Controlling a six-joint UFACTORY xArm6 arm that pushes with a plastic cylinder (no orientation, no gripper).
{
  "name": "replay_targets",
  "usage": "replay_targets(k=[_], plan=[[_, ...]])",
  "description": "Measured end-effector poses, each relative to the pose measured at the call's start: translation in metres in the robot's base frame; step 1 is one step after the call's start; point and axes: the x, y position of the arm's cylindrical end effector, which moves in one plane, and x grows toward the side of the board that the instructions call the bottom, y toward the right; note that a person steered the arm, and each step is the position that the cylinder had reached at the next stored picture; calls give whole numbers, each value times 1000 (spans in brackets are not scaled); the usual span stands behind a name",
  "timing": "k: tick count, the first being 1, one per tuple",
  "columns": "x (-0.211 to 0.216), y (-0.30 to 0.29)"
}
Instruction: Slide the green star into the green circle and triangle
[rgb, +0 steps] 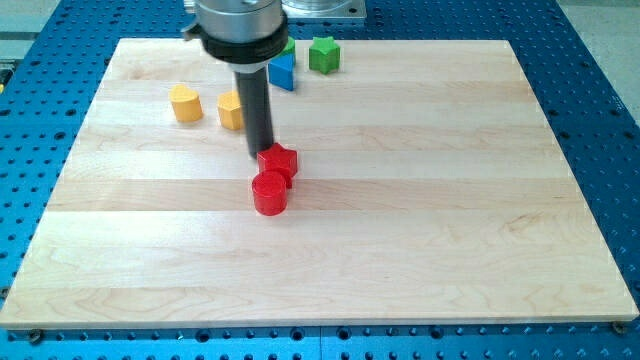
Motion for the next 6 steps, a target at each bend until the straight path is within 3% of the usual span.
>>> replay_targets(k=[2,3,6], plan=[[-146,139],[-182,140],[-182,73]])
